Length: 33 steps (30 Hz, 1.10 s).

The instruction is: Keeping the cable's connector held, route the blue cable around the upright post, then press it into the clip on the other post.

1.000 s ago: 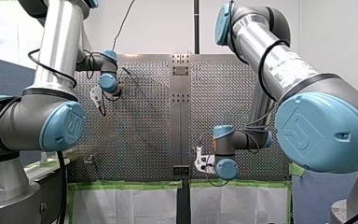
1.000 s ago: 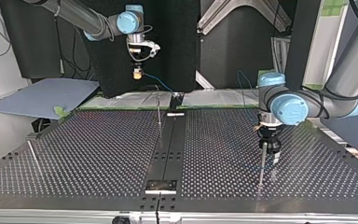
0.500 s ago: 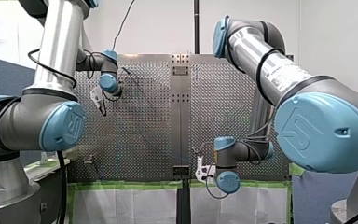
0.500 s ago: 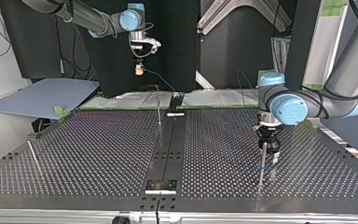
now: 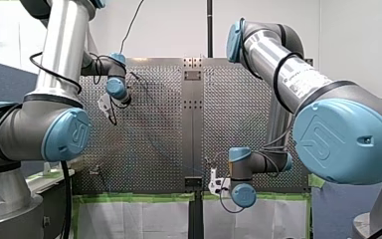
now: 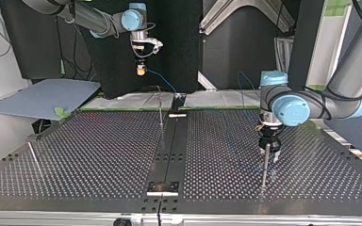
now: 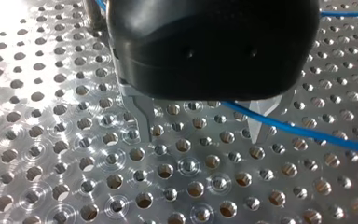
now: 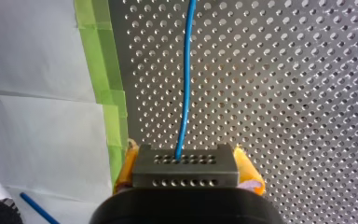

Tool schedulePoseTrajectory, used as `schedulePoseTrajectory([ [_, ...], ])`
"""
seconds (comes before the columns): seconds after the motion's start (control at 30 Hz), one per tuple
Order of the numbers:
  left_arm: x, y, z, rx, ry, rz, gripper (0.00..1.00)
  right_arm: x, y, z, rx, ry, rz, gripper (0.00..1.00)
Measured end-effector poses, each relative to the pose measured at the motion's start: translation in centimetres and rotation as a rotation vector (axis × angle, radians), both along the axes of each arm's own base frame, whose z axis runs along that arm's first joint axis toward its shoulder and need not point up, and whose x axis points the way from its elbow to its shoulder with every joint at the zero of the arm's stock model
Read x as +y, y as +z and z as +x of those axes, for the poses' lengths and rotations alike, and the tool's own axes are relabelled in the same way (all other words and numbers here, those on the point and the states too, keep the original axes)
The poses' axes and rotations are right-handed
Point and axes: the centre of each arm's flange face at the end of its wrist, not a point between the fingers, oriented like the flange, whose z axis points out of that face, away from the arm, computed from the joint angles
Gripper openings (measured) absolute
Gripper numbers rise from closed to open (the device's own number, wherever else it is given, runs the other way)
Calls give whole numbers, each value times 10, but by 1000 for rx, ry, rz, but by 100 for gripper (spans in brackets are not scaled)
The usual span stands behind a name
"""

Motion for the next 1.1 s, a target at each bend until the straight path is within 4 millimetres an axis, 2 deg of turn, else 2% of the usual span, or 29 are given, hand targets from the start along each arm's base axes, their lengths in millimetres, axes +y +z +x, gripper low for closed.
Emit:
schedulePoseTrajectory([
  [0.67, 11, -10, -11, 107, 19, -173, 100, 0, 1, 0, -3, 0, -4, 0],
  [1.1, 21, -12, -10, 126, -8, -289, 100, -1, 0, 0, -4, 0, -4, 0],
])
